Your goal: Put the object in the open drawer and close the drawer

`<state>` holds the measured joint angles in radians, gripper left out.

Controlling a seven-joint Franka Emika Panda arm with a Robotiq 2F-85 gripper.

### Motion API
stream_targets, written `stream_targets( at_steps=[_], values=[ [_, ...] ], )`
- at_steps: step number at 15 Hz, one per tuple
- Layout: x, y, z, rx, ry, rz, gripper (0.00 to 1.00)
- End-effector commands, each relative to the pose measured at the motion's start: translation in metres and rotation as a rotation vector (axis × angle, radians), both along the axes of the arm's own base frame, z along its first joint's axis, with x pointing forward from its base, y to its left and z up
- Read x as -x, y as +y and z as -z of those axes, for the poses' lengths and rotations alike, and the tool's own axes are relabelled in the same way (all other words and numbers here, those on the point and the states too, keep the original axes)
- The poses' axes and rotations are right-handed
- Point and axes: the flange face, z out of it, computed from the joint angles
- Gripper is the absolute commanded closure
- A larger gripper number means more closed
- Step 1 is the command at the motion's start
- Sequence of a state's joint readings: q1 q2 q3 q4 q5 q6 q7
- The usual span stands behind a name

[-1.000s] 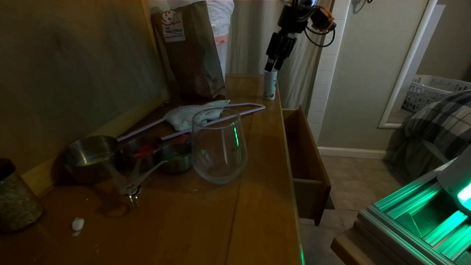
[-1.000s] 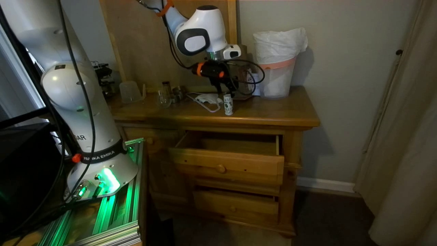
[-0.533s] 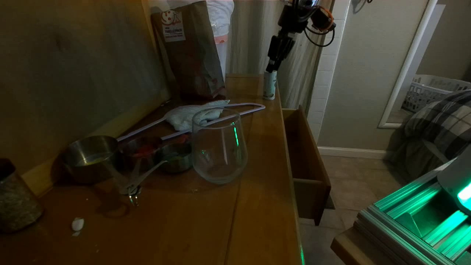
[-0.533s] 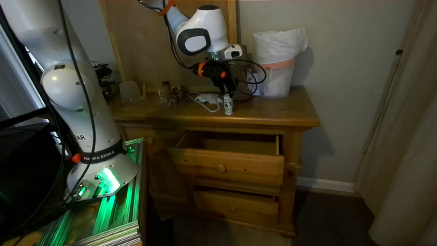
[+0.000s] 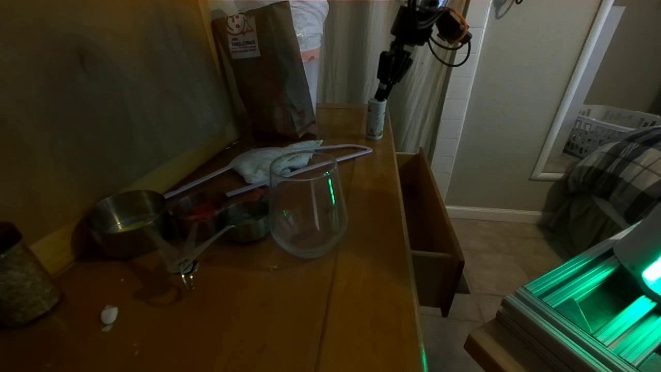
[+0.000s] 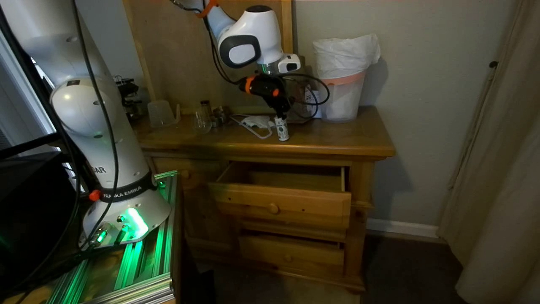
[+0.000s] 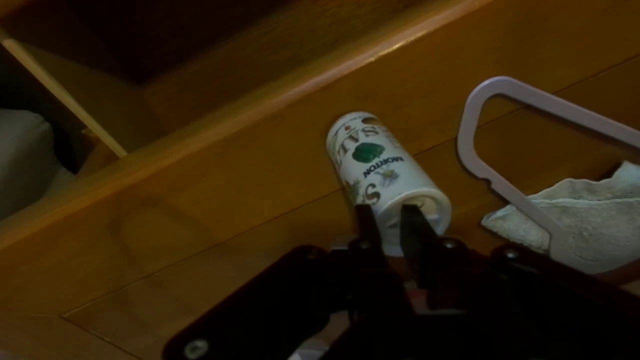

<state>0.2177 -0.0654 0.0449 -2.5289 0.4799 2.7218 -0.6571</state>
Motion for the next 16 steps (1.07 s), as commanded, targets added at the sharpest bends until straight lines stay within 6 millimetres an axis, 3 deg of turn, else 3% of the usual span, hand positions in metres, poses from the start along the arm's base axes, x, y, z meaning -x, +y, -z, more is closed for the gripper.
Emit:
stream_targets(
  at_steps=[1,7,9,12,13,14,16],
  values=[
    [-0.004,-0.003,0.003,-0.018,-0.002,-0.002,0.48],
    [-0.004,-0.002,0.011,-0.029,0.017,-0.003,0.07],
    [-0.003,-0.002,0.017,-0.024,0.036,0.002,0.0],
    [-0.001,-0.003,0.026,-0.014,0.062,0.004,0.0],
    [-0.001,-0.003,0.028,-0.013,0.064,0.003,0.25],
    [-0.001,-0.002,0.029,-0.015,0.06,0.003,0.26],
    [-0.002,-0.001,0.029,-0.015,0.053,0.001,0.41]
  ],
)
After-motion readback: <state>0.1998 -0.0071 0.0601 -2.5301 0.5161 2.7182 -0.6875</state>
